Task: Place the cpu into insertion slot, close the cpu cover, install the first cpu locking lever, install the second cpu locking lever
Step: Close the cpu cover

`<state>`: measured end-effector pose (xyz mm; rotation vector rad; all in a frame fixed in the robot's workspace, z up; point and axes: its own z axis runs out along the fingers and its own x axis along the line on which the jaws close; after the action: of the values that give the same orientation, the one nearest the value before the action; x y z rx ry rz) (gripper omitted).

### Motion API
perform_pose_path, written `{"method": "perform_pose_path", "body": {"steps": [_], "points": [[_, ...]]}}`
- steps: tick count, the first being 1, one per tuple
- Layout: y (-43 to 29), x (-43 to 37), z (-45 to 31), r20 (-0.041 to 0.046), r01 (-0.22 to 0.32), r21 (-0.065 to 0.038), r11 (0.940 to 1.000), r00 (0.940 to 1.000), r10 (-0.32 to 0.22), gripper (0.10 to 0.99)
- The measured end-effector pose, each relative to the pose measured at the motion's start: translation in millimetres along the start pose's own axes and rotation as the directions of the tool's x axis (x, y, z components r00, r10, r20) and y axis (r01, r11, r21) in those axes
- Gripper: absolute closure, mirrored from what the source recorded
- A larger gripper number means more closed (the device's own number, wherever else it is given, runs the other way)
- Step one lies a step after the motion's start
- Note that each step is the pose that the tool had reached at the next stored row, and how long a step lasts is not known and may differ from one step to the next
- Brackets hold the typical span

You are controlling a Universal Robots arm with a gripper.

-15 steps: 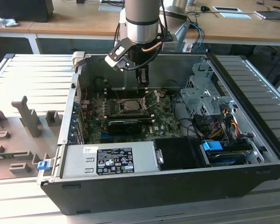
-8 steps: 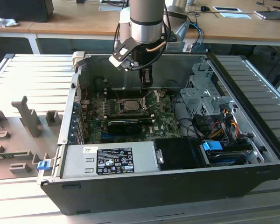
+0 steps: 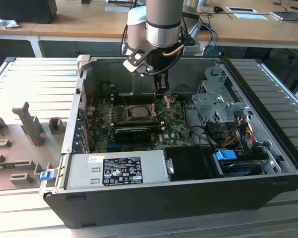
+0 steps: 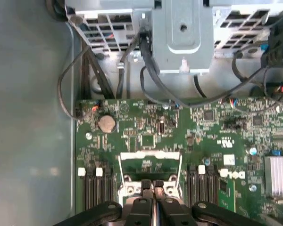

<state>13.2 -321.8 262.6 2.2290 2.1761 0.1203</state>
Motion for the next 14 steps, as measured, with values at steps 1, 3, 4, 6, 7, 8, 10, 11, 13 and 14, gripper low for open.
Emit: {"method": "perform_pose_path", "body": {"steps": [1,3,4,6,7,8,10,11,13,14], "points": [[1.2,0.0,0.8,-0.0003,0.000,0.000,1.0000,1.0000,0.000,0.933],[5.0,0.1,2.2,-0.0001,0.000,0.000,1.0000,1.0000,0.000,0.933],[10.0,0.1,3.7,-0.0001,0.000,0.002,1.0000,1.0000,0.000,0.933],[17.8,0.2,5.7,0.0001,0.000,0.006,1.0000,1.0000,0.000,0.933],[22.7,0.4,6.5,0.0002,0.000,0.009,1.0000,1.0000,0.000,0.933],[26.0,0.6,7.0,0.0003,0.000,0.011,0.9999,1.0000,0.000,0.933],[32.6,1.3,7.7,0.0002,0.001,0.016,0.9999,1.0000,-0.001,0.933],[36.8,1.4,8.1,0.0000,0.004,0.019,0.9998,1.0000,-0.004,0.933],[41.9,1.6,8.6,-0.0006,0.012,0.022,0.9997,0.9999,-0.012,0.933],[44.9,1.7,9.0,-0.0009,0.015,0.024,0.9996,0.9999,-0.015,0.933]]}}
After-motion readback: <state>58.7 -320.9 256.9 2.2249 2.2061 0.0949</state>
